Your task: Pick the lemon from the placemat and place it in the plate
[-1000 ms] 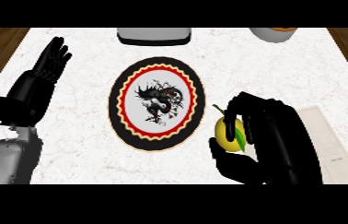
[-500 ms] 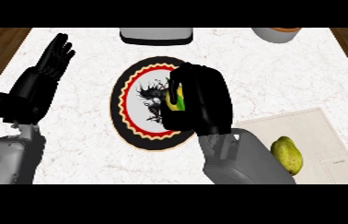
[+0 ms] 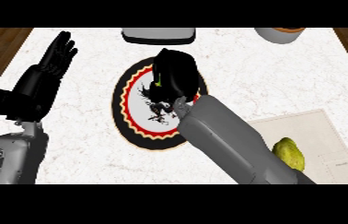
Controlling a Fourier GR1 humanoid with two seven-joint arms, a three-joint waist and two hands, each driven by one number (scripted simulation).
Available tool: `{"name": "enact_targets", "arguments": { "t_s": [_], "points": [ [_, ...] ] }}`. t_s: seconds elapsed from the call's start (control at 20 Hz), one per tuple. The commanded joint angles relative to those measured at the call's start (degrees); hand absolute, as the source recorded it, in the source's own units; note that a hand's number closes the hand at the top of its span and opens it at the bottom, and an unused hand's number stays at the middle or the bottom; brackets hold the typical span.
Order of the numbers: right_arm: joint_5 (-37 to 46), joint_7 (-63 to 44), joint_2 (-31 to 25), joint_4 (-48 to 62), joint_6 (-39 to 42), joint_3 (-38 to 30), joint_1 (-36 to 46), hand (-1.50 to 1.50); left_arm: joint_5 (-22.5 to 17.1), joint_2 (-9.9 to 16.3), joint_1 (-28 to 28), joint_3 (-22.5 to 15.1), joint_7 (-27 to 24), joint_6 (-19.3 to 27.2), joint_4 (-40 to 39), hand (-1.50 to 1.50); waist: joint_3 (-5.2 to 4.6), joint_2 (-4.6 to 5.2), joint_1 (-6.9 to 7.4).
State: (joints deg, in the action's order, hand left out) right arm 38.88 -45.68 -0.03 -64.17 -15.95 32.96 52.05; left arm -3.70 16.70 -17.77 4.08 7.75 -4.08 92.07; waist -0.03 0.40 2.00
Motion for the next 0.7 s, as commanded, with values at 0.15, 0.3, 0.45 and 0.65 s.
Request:
{"name": "enact_targets", "arguments": {
  "t_s": [0.15, 0.3, 0.45, 0.65],
  "points": [
    [-12.54, 3.27, 0.03, 15.36, -12.95, 2.81, 3.93, -1.5, -1.23, 0.67, -2.56, 0.94, -0.85, -2.31, -2.95, 0.0, 0.0, 0.54, 1.62],
    [-19.04, 4.68, 0.03, 17.57, -16.64, 6.72, 5.36, -1.5, 0.72, -2.29, -4.14, -1.79, 1.62, 0.57, -0.62, 0.0, 0.03, 0.59, 2.42],
    [-24.7, 12.57, 0.03, 19.0, -19.02, 6.48, 4.63, -1.5, 2.76, -2.92, -3.36, -2.49, -1.89, 0.93, -3.18, 0.0, 0.04, 0.91, 2.62],
    [-29.09, 18.54, 0.03, 19.27, -24.24, 3.98, 7.09, -1.5, 0.71, -1.27, -1.95, -0.5, -1.8, -0.99, -2.57, 0.0, 0.05, 0.68, 2.28]
  ]
}}
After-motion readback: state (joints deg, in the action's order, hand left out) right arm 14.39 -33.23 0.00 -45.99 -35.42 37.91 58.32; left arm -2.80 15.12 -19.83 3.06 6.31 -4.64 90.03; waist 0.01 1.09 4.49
